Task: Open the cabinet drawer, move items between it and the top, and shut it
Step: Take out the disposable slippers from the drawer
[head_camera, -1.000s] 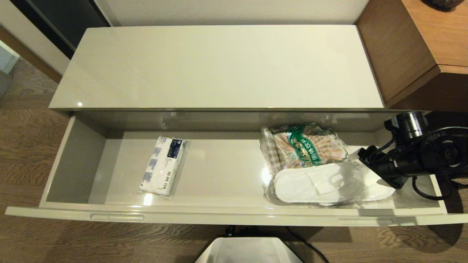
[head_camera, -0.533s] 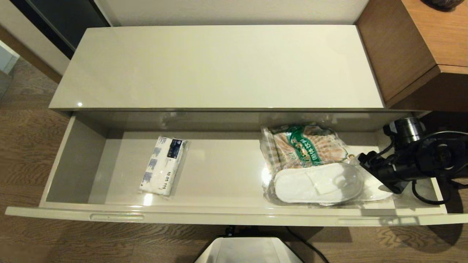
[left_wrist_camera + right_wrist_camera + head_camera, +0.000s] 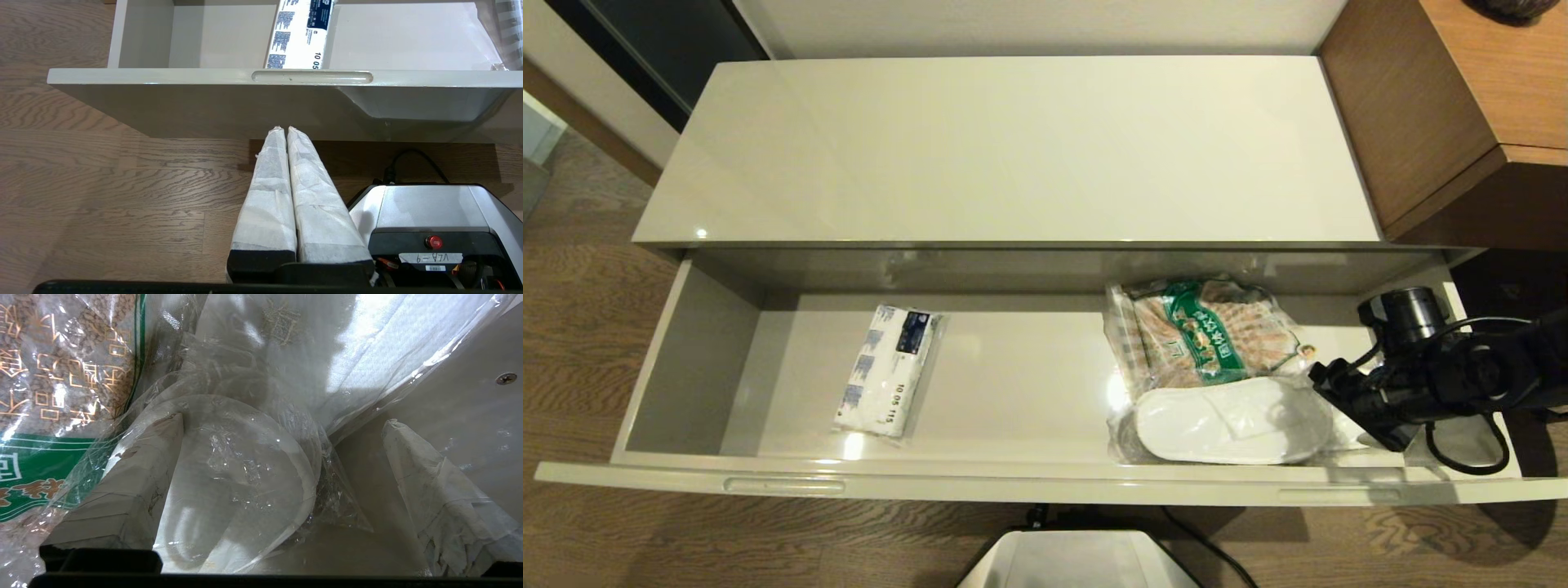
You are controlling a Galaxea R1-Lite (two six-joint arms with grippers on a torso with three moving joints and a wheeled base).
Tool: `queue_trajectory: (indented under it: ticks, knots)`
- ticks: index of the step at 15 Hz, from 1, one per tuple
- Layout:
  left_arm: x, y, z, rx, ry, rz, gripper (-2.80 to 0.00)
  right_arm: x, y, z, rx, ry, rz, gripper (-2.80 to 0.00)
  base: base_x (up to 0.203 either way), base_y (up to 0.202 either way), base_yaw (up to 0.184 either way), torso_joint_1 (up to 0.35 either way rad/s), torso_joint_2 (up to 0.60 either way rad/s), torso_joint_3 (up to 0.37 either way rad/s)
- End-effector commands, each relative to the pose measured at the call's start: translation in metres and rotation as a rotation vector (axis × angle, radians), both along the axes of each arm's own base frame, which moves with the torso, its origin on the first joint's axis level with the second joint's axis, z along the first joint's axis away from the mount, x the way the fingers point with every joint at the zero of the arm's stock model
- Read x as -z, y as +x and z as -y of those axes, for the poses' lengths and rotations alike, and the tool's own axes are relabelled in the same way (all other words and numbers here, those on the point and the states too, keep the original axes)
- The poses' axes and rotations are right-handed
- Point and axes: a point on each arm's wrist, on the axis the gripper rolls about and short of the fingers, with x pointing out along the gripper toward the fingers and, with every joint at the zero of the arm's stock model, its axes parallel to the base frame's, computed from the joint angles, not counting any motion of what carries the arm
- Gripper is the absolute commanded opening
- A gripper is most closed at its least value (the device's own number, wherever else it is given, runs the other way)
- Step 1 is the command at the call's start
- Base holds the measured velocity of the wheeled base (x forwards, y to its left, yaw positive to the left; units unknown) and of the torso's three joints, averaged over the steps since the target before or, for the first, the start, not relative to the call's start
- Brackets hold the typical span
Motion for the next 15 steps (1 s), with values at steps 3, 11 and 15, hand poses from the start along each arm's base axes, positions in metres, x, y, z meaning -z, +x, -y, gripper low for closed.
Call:
queue_trajectory:
  ticks: [3,11,15]
  knots:
    - [0.0,0.0,0.0,-0.001,0.0,-0.002,-2.8,0.013,-0.001,-0.012,-0.031,-0.002,-0.026,0.0,0.0,0.0,0.0,0.0,0.0,0.0]
    - [0.0,0.0,0.0,-0.001,0.0,-0.002,-2.8,0.02,-0.004,-0.023,-0.058,-0.015,-0.048,0.0,0.0,0.0,0.0,0.0,0.0,0.0]
    - [0.0,0.0,0.0,-0.001,0.0,-0.002,-2.8,0.024,-0.007,-0.033,-0.09,-0.011,-0.066,0.0,0.0,0.0,0.0,0.0,0.0,0.0]
